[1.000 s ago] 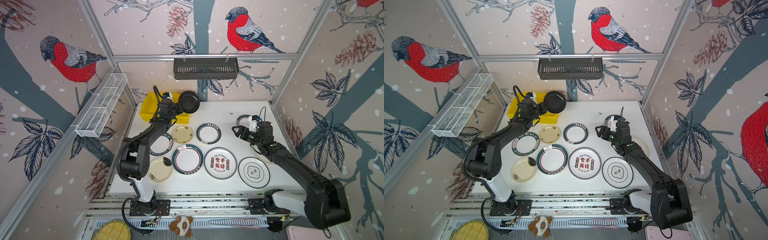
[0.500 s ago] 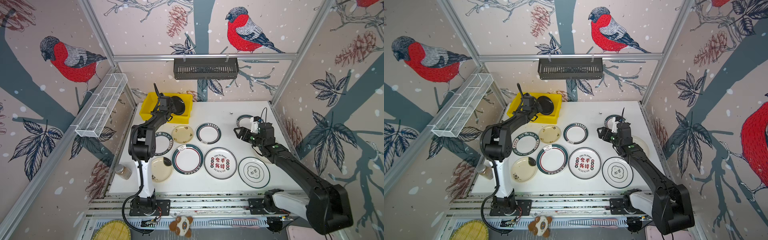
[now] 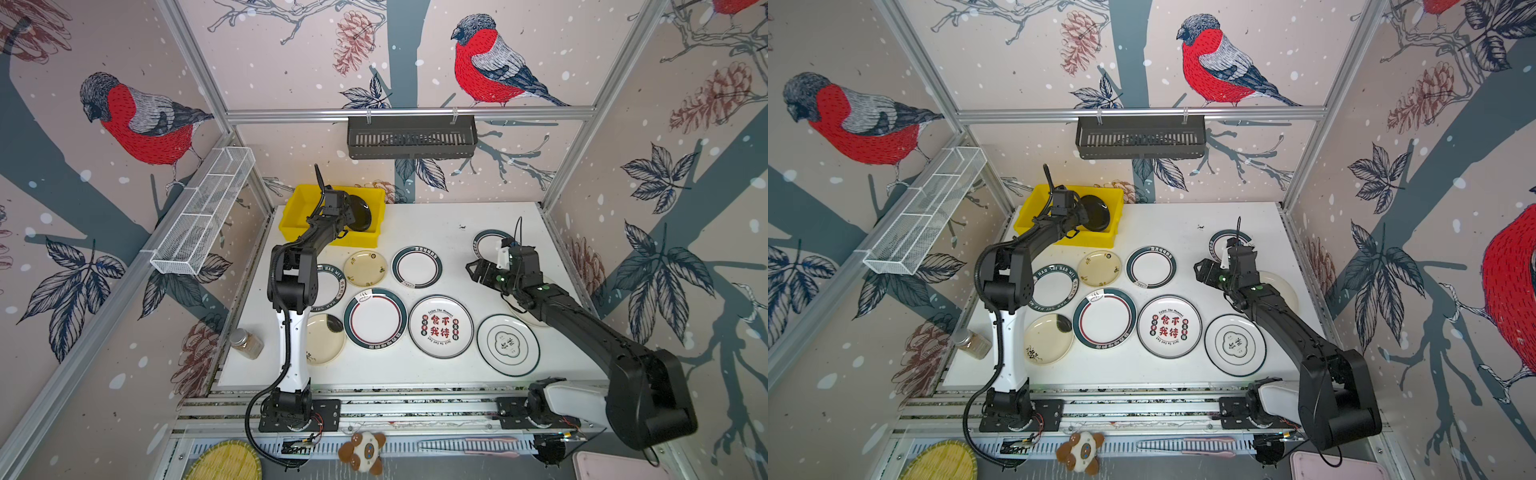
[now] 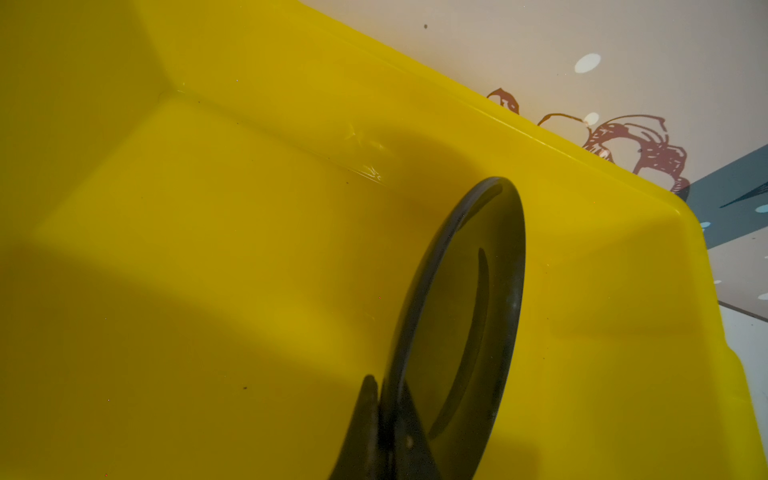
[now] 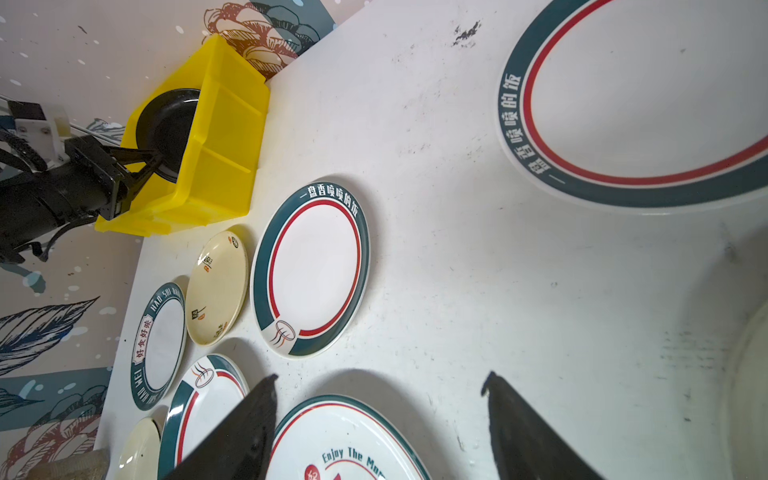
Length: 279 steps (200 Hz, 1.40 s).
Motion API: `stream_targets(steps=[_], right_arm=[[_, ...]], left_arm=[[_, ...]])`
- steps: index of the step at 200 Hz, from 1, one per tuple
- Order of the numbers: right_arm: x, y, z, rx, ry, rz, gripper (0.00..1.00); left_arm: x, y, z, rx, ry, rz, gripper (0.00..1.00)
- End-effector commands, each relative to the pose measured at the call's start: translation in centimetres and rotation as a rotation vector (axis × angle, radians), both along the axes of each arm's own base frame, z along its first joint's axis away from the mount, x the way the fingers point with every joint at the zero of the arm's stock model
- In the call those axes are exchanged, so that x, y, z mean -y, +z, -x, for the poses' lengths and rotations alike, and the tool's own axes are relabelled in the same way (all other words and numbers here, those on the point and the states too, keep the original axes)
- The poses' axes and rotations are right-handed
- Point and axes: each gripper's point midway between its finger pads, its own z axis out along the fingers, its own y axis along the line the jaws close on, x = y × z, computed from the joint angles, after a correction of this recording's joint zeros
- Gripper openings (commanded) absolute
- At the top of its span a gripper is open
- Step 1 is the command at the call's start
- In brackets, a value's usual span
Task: Place the plates into the plastic bin on the countertop
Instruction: 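Lower the black plate into the yellow bin and open the left gripper, then grasp the green-rimmed white plate's edge with the right gripper while the left arm returns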
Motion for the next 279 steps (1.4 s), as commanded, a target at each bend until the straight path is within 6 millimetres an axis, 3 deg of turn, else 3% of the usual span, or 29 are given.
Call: stream_targets(steps=[1, 11, 20, 75, 136, 163, 228, 279], right_arm=[[-0.1, -0.5, -0.2, -0.016, 0.000, 0.011, 0.79], [-0.1, -0.7, -0.3, -0.023, 0.000, 0.011, 0.79], [-0.3, -0.9, -0.3, -0.028, 0.005, 0.011, 0.79], [-0.7, -1.7, -0.4, -0.044, 0.013, 0.022, 0.79], [-2.7, -2.7, -1.0, -0.059, 0.062, -0.020, 0.77], [-3.4, -3.4, -1.7, -0.067, 0.074, -0.028, 0.77], [-6.0, -5.7, -3.0, -0.085, 0.140, 0.003, 0.70], [-7.0, -7.1, -3.8, -0.101, 0.167, -0.002, 0.61]], left_arm=[[0.4, 0.3, 0.0, 0.003, -0.031, 0.000, 0.27], [0.4, 0.5, 0.1, 0.009, -0.038, -0.005, 0.45], [0.3, 0.7, 0.2, 0.017, -0.037, -0.011, 0.51], [-0.2, 3.5, 1.6, 0.108, -0.035, -0.026, 0.66], [2.0, 6.7, 3.8, 0.178, -0.110, 0.014, 0.74], [3.4, 8.0, 6.2, 0.216, -0.141, 0.032, 0.76], [7.4, 11.8, 14.4, 0.389, -0.236, 0.141, 0.80], [9.1, 12.4, 19.6, 0.405, -0.357, 0.272, 0.87]])
